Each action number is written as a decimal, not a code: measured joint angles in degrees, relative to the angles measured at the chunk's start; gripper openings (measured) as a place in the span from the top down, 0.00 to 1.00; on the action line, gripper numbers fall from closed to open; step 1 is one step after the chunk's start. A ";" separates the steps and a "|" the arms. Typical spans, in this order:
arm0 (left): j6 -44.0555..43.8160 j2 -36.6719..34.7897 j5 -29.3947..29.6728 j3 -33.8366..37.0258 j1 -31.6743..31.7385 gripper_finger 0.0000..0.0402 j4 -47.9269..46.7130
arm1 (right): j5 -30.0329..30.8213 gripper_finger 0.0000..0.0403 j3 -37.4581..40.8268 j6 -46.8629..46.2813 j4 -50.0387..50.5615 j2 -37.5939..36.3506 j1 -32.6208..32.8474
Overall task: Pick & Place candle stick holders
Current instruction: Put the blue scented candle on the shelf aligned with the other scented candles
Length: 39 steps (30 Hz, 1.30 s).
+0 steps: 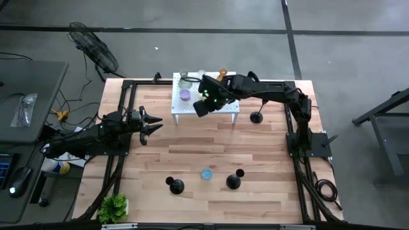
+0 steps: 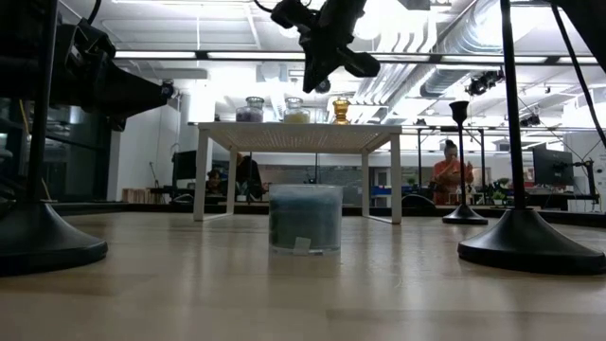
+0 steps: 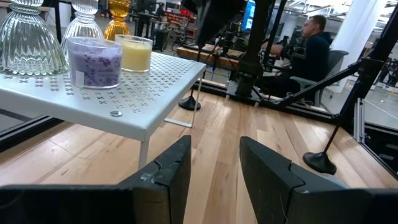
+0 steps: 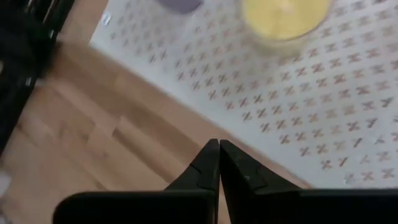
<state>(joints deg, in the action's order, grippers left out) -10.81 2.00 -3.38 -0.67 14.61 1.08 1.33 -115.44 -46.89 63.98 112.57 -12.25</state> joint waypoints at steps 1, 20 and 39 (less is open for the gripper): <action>0.00 -0.02 -0.01 0.00 0.00 0.67 -0.01 | -0.99 0.99 0.00 1.35 0.12 0.00 0.25; 0.01 -0.02 0.00 0.00 -0.01 0.67 -0.01 | -8.27 0.99 0.00 16.30 3.17 -0.42 9.98; 0.00 0.00 -0.01 0.00 -0.01 0.67 -0.01 | -8.28 0.99 0.00 12.61 4.37 1.24 23.79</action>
<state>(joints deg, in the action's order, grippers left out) -10.81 2.00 -3.39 -0.67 14.60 1.07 -6.95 -115.44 -34.28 68.35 113.81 11.54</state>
